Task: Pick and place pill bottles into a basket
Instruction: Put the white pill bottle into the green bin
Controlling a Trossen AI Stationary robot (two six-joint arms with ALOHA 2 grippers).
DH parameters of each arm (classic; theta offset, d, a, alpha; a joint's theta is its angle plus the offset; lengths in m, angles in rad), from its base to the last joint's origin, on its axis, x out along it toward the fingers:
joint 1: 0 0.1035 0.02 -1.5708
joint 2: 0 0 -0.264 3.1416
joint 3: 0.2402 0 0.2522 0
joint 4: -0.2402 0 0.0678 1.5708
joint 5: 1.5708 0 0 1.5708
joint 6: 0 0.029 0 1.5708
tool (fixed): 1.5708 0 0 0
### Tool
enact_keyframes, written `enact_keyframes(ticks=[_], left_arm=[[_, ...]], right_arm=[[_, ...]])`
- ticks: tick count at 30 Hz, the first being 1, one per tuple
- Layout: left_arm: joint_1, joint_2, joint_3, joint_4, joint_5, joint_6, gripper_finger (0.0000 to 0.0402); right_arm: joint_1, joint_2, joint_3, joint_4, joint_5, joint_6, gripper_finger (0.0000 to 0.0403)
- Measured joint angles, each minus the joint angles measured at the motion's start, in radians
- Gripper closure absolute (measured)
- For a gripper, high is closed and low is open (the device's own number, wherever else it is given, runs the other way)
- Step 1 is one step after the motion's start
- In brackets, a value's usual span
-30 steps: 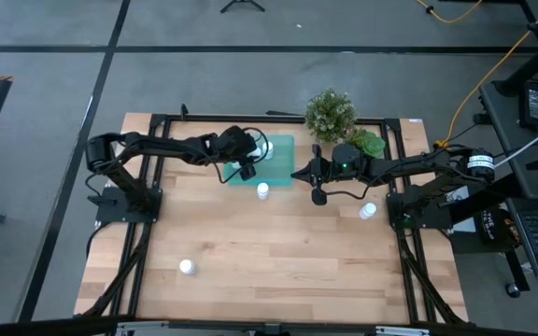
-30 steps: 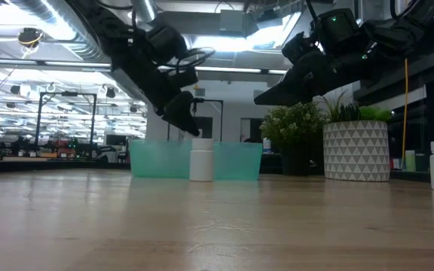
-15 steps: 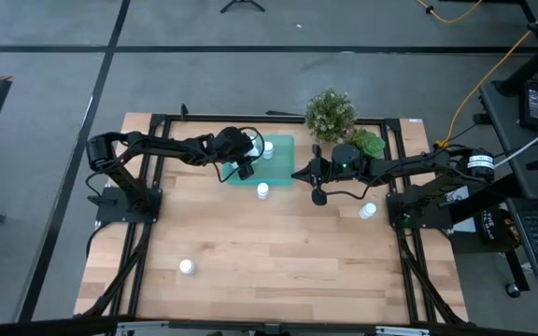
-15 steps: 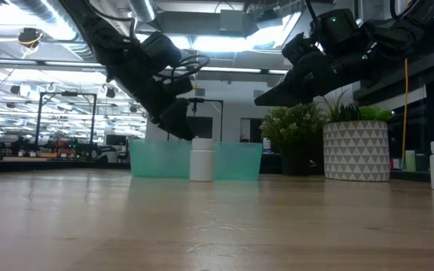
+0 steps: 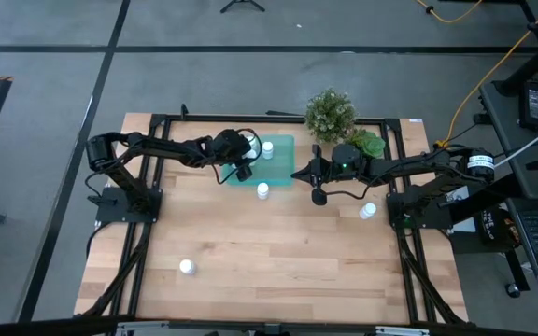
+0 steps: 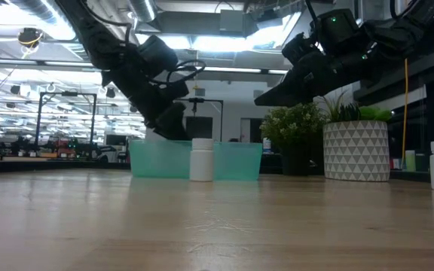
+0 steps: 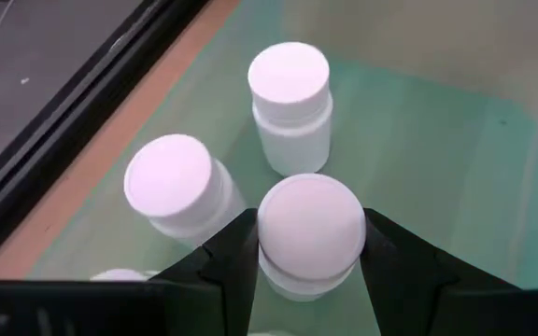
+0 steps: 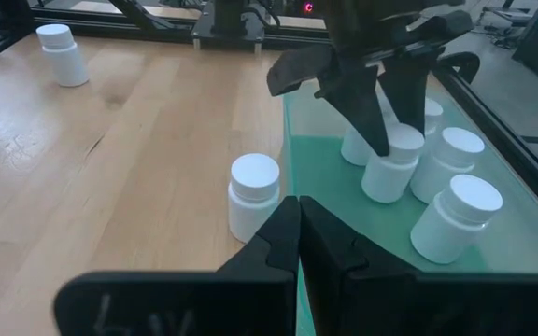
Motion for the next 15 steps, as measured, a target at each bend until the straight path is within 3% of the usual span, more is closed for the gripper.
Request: enact_keyframes(ticks=[15], left_arm=[[-0.001, 0.000, 0.000, 0.009, -0.002, -0.006, 0.0241]], right_arm=[[0.000, 0.000, 0.000, 0.000, 0.000, 0.000, 0.0391]])
